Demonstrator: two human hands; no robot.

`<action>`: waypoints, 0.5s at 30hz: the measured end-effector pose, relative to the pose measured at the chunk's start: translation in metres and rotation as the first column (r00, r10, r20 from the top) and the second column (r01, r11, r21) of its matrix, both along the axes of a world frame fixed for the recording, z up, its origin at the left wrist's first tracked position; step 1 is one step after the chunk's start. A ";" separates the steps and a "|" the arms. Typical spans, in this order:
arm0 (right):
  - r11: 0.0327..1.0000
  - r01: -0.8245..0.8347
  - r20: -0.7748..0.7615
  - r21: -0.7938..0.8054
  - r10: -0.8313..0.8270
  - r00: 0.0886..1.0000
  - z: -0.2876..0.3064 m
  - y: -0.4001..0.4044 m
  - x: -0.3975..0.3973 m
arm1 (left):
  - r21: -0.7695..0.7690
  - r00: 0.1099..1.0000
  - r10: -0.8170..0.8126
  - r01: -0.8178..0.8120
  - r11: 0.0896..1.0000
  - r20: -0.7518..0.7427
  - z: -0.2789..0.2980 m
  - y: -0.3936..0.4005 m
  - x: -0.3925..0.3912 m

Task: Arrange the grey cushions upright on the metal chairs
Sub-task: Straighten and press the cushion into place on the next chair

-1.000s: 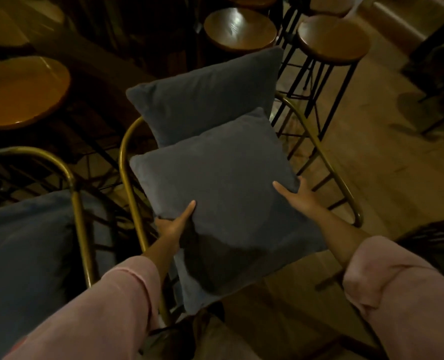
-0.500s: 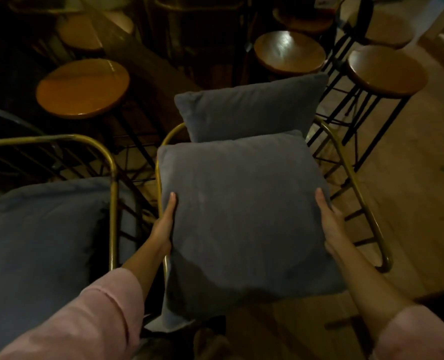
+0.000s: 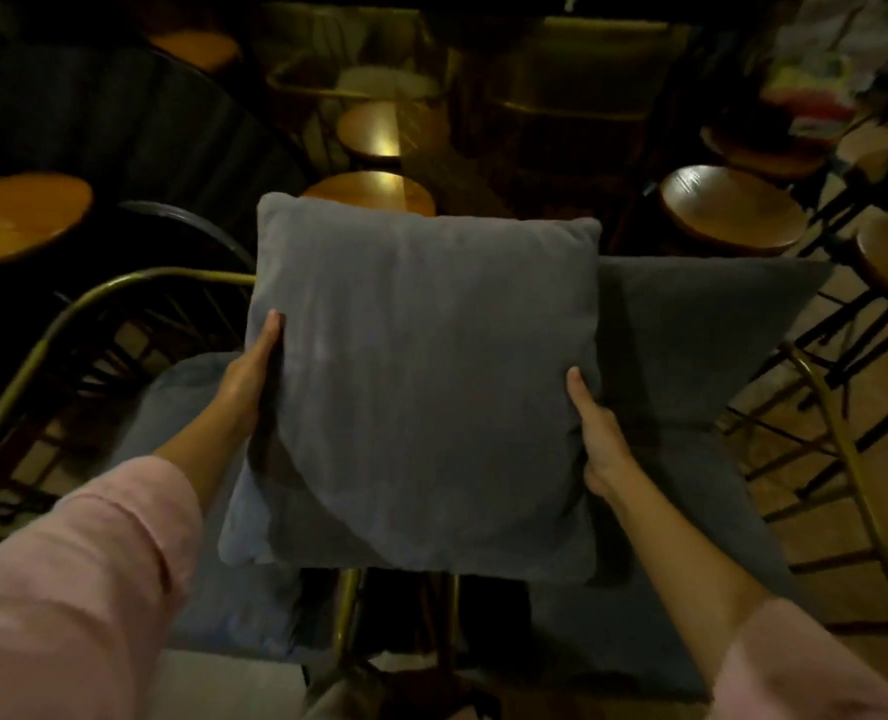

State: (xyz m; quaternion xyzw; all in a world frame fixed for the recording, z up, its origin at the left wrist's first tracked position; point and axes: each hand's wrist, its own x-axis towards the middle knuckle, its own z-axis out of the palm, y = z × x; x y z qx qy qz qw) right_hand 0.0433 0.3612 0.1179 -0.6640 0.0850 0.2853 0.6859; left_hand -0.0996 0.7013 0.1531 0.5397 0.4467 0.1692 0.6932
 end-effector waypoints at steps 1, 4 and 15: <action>1.000 -0.023 0.002 -0.002 0.023 1.000 0.002 0.023 -0.004 | 0.030 0.999 0.044 -0.044 0.999 0.005 0.003 0.019 -0.010; 0.997 -0.058 0.015 0.042 0.057 0.998 0.010 0.089 -0.014 | 0.083 0.995 0.103 -0.103 0.991 -0.002 0.010 0.077 -0.041; 0.987 -0.090 0.058 0.129 0.083 0.995 0.017 0.334 -0.011 | 0.242 0.992 0.093 -0.110 0.964 0.082 0.024 0.295 -0.061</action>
